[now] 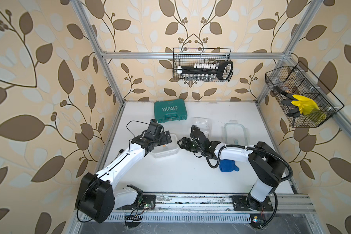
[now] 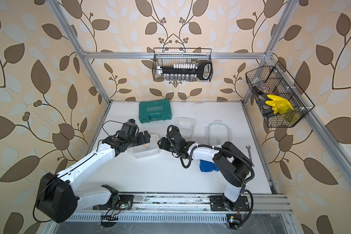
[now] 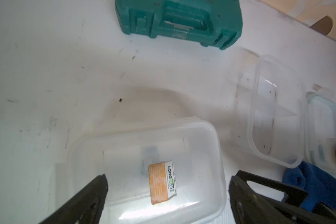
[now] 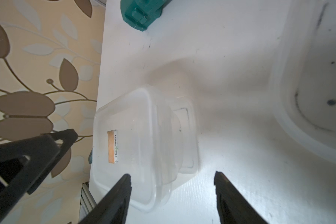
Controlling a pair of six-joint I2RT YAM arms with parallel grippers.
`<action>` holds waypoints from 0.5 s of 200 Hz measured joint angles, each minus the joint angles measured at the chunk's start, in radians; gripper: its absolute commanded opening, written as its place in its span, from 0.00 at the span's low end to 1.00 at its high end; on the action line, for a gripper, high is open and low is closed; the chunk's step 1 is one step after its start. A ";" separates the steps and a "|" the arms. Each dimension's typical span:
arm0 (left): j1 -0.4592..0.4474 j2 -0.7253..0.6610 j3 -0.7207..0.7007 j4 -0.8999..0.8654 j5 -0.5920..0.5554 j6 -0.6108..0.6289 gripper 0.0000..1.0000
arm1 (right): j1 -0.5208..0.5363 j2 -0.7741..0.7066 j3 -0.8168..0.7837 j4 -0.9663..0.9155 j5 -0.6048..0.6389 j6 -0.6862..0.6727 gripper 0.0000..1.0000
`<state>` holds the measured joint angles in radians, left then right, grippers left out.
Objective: Wipe the insides of the lunch boxes
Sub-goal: Adjust the lunch box at the center of the board.
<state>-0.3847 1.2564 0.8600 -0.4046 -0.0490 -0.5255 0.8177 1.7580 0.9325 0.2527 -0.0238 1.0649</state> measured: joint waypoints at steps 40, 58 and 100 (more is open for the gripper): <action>0.000 0.017 -0.049 0.065 0.046 -0.006 0.99 | 0.031 0.004 -0.098 0.212 0.075 0.142 0.68; 0.000 0.017 -0.064 0.102 0.051 -0.006 0.99 | 0.050 0.026 -0.110 0.323 0.108 0.199 0.68; 0.000 0.017 -0.109 0.211 0.043 -0.006 0.99 | 0.067 0.125 -0.142 0.561 0.160 0.319 0.68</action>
<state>-0.3847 1.2732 0.7506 -0.1940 -0.0063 -0.5320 0.8848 1.8828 0.7906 0.8135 0.1364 1.3842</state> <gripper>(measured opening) 0.989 0.683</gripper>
